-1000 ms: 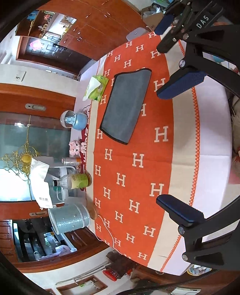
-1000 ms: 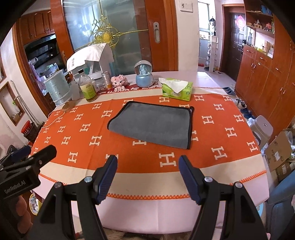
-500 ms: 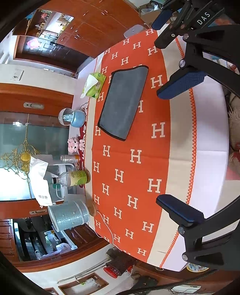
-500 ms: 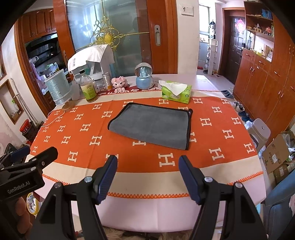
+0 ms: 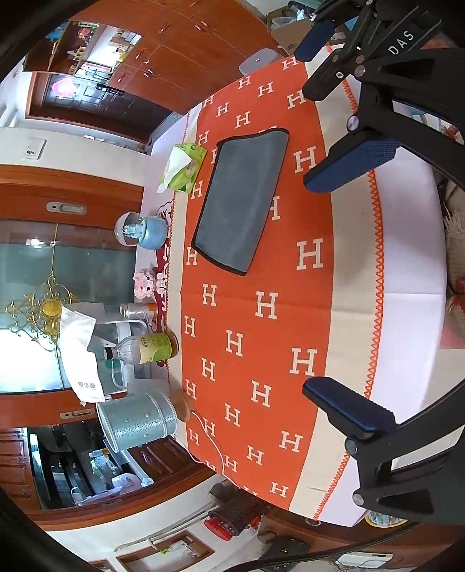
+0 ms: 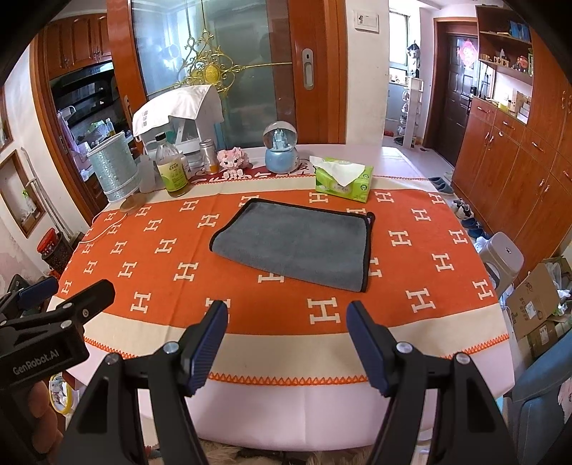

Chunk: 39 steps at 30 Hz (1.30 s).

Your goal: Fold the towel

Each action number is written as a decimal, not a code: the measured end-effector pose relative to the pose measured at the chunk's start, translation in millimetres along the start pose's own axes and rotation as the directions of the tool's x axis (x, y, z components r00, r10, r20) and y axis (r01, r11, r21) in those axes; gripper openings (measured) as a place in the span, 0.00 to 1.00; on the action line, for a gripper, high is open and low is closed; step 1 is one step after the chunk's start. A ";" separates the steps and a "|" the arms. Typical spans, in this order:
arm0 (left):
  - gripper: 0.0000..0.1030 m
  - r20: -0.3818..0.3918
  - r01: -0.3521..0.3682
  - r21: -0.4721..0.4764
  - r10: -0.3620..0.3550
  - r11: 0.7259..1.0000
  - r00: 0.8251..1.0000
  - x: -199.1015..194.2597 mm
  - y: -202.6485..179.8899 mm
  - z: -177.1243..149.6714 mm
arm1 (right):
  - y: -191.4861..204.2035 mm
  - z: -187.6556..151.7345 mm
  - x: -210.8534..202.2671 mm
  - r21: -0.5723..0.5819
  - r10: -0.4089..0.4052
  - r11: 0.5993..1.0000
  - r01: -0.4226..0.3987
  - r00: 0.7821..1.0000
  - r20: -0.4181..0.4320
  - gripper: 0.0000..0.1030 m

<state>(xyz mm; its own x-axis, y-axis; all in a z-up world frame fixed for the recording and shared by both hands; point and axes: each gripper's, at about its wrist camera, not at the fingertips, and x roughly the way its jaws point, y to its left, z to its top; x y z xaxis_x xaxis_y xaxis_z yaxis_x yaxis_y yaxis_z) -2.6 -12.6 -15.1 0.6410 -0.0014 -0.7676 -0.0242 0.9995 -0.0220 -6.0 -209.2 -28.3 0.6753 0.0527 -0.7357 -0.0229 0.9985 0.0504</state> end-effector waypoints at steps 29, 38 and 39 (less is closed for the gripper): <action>0.99 0.001 -0.007 0.020 0.007 1.000 1.000 5.3 0.6 4.2 | 3.5 2.3 11.6 -0.010 0.008 1.000 -0.008 1.000 -0.021 0.67; 0.99 0.001 -0.007 0.019 0.007 1.000 1.000 7.0 0.8 2.1 | 3.5 1.4 13.9 -0.014 0.010 1.000 -0.010 1.000 -0.022 0.67; 0.99 0.001 -0.006 0.019 0.006 1.000 1.000 7.1 0.8 2.3 | 3.8 1.3 12.9 -0.014 0.011 1.000 -0.011 1.000 -0.021 0.67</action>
<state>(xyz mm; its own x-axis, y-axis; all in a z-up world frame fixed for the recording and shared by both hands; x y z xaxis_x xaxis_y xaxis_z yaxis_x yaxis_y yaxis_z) 3.6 -11.7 -19.1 0.6420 0.0044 -0.7667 -0.0130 0.9999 -0.0051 3.5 -204.8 -36.8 0.6591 0.0640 -0.7494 -0.0406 0.9980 0.0495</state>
